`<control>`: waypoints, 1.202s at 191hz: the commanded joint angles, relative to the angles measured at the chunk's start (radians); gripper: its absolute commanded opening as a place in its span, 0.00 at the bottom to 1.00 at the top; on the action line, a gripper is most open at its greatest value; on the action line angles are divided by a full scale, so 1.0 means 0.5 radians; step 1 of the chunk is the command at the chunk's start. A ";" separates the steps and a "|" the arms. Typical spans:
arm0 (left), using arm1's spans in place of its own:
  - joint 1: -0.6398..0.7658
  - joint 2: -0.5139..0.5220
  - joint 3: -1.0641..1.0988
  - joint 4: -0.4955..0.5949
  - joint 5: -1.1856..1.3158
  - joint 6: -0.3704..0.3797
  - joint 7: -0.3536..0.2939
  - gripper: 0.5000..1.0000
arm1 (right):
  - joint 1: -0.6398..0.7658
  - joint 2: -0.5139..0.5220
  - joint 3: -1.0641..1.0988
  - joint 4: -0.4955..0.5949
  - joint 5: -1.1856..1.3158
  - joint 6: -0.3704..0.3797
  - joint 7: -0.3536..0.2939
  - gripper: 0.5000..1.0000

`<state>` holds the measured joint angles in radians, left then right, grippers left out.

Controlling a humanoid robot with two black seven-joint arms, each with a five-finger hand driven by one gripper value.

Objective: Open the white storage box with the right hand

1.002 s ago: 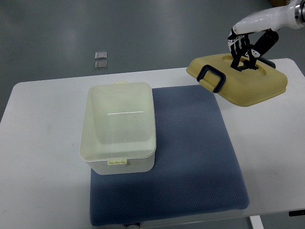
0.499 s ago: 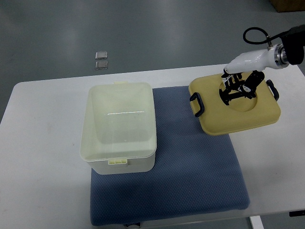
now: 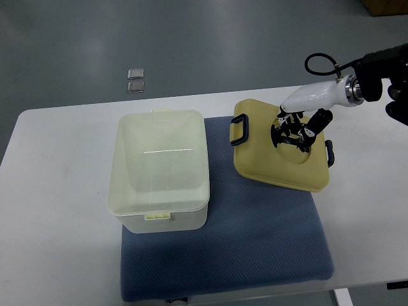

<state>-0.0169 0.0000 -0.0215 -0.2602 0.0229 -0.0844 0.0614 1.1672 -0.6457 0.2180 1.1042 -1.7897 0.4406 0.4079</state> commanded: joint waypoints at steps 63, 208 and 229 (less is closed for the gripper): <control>0.000 0.000 0.000 0.002 0.000 0.000 0.000 1.00 | -0.037 0.138 0.021 0.013 0.024 -0.038 -0.003 0.00; 0.000 0.000 0.000 0.002 0.000 0.000 0.000 1.00 | -0.165 0.340 0.039 -0.018 0.042 -0.182 -0.030 0.80; 0.000 0.000 0.000 0.002 0.000 0.000 0.000 1.00 | -0.168 0.334 0.039 -0.024 0.042 -0.169 -0.030 0.84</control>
<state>-0.0169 0.0000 -0.0215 -0.2592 0.0231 -0.0844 0.0610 1.0850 -0.4746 0.2377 1.0951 -1.7694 0.3505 0.3931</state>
